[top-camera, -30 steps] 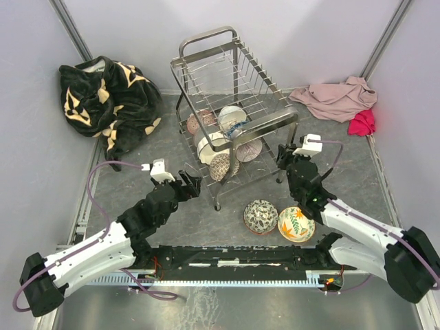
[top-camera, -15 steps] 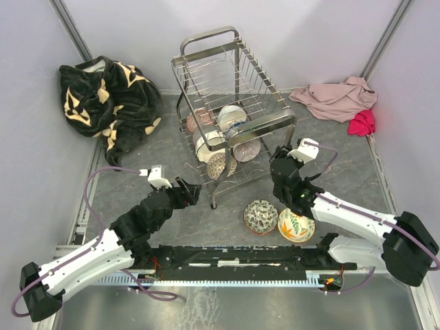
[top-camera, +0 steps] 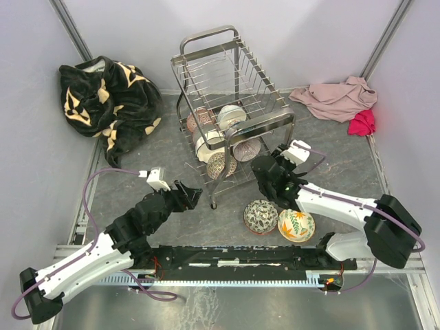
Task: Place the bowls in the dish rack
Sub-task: Adjust the dish rack at the center of the board.
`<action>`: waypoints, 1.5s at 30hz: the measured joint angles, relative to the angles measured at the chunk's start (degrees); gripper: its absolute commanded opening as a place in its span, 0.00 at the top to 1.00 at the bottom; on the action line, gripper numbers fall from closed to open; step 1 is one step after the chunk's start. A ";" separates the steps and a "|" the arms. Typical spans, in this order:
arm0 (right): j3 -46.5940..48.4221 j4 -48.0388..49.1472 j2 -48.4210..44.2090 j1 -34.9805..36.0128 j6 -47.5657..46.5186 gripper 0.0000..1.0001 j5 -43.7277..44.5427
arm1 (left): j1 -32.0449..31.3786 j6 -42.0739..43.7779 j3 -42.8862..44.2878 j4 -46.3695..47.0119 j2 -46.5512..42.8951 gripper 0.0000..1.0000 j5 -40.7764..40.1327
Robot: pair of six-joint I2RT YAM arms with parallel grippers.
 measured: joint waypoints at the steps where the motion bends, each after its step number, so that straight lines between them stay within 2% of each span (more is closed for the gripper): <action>1: 0.42 -0.26 0.90 0.00 0.09 1.00 0.57 | -0.07 -0.04 0.00 -0.04 -0.13 0.19 0.39; 10: 3.50 1.01 8.74 -1.60 0.07 0.99 0.28 | -0.39 -0.90 -0.02 0.33 -1.86 0.20 3.67; 12: 3.10 2.80 8.98 -2.01 -0.90 0.89 -1.05 | -0.57 -1.40 -0.24 1.40 -1.70 0.21 4.63; 14: 1.53 6.80 8.59 -2.54 -3.10 0.63 -3.15 | -1.01 -1.86 -0.76 3.41 -0.87 0.21 5.44; 15: 0.57 8.92 8.17 -2.78 -4.50 0.55 -4.28 | -1.36 -1.95 -0.96 4.35 0.00 0.21 5.79; 17: -1.64 13.09 6.97 -3.17 -6.91 0.49 -6.84 | -2.51 -2.03 -1.11 5.77 2.32 0.21 5.70; 20: -5.49 18.40 5.44 -4.22 -7.74 0.46 -12.57 | -5.70 -2.05 -1.09 8.00 7.39 0.21 4.11; 25: -10.58 23.15 3.21 -4.94 -13.07 0.46 -20.59 | -11.56 -2.05 0.09 10.01 17.73 0.24 -1.79; 29: -13.49 27.61 0.63 -6.78 -17.79 0.47 -26.64 | -13.25 -2.01 2.16 10.62 24.28 0.33 -7.08; 32: -15.26 33.53 -0.66 -10.29 -20.98 0.57 -33.97 | -13.44 -1.73 4.13 11.61 27.28 0.42 -13.62; 37: -15.87 34.86 -1.51 -12.68 -26.67 0.73 -38.38 | -13.44 -0.59 5.90 13.29 30.77 0.45 -18.82; 38: -16.09 34.91 -1.77 -12.87 -28.02 0.77 -39.01 | -13.42 -0.37 6.23 13.55 31.61 0.45 -19.15; 42: -17.46 36.17 -2.86 -13.33 -28.83 0.84 -41.57 | -12.55 0.35 7.06 15.41 34.77 0.46 -18.69; 45: -18.88 36.70 -4.28 -13.42 -28.72 0.86 -42.58 | -10.62 1.14 7.06 16.35 35.21 0.46 -16.55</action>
